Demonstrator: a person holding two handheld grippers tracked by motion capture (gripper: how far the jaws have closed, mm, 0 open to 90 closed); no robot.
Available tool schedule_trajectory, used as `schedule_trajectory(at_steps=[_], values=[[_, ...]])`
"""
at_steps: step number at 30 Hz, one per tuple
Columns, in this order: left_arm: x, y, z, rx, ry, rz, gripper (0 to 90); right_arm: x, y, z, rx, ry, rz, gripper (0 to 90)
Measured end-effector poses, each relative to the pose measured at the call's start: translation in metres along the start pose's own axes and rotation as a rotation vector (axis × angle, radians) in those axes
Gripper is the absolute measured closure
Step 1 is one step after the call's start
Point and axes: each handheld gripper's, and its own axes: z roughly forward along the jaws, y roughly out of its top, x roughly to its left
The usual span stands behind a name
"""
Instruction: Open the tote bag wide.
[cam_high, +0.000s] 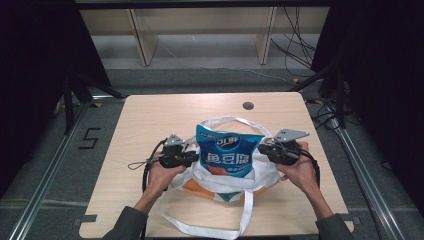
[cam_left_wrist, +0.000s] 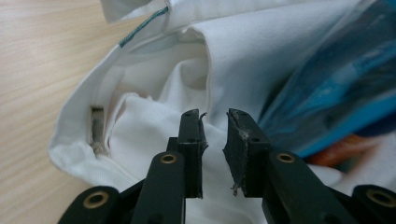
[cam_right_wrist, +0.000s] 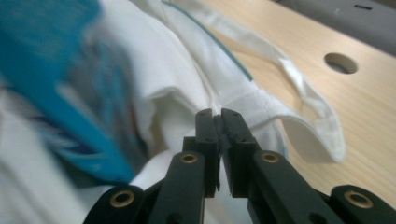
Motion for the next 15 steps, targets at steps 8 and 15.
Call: schedule_trajectory(at_steps=[8, 15], values=[[-0.006, -0.030, 0.019, 0.173, 0.024, 0.119, 81.5, -0.016, -0.026, 0.056, 0.203, -0.075, 0.017, 90.0], [-0.009, -0.043, 0.014, 0.202, 0.052, 0.173, 82.8, -0.024, -0.033, 0.064, 0.237, -0.121, 0.017, 90.0]])
